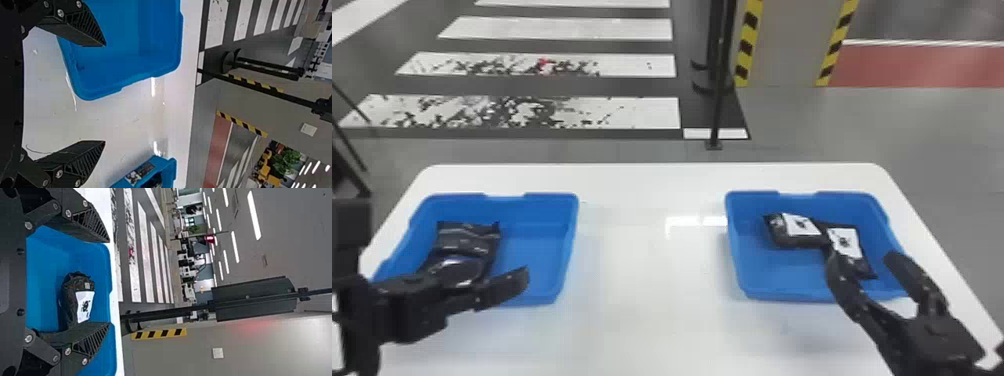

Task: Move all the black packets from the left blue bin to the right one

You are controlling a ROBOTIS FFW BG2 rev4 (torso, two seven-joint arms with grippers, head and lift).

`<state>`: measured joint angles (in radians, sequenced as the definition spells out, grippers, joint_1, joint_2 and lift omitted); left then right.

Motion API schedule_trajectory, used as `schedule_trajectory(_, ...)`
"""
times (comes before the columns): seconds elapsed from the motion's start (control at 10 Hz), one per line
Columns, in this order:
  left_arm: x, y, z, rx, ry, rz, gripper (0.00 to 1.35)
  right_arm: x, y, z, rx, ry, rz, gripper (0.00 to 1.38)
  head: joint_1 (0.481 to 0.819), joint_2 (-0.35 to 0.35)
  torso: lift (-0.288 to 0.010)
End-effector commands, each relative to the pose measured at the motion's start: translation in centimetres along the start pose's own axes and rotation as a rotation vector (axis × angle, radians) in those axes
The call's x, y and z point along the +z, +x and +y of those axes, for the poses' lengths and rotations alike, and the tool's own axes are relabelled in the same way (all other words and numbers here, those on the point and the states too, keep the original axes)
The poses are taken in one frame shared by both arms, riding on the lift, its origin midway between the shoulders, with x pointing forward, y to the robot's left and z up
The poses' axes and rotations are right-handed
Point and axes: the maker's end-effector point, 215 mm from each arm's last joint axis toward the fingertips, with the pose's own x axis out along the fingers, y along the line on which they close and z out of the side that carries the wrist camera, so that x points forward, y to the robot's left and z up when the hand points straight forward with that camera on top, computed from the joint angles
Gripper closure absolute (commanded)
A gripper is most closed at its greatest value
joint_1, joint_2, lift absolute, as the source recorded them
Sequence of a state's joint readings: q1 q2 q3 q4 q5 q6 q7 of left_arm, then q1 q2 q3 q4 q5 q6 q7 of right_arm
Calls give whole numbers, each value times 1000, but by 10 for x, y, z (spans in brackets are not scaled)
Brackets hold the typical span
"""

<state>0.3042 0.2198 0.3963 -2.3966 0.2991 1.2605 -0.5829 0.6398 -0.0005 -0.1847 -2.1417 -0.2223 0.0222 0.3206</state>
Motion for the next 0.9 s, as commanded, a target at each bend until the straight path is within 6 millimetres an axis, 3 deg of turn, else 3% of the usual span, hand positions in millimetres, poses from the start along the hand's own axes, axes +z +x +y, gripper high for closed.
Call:
schedule_trajectory(0.0,5,-15,38,110,-1,3,180,13,-21,17,10,-3,-11,308,695,19,-140)
schedule_trajectory(0.1,12,-28,64,182,-4,-5,179,19,-33,33,9,32,-17,308,695,66,-140)
schedule_trajectory(0.3,23,-44,107,299,-14,-1,179,16,-47,41,12,83,-1,312,695,160,-140)
schedule_trajectory(0.6,30,-32,161,393,-51,51,180,8,-52,45,17,120,21,314,695,277,-140)
schedule_trajectory(0.8,20,-9,170,380,-87,106,180,6,-52,48,22,131,26,315,695,302,-140)
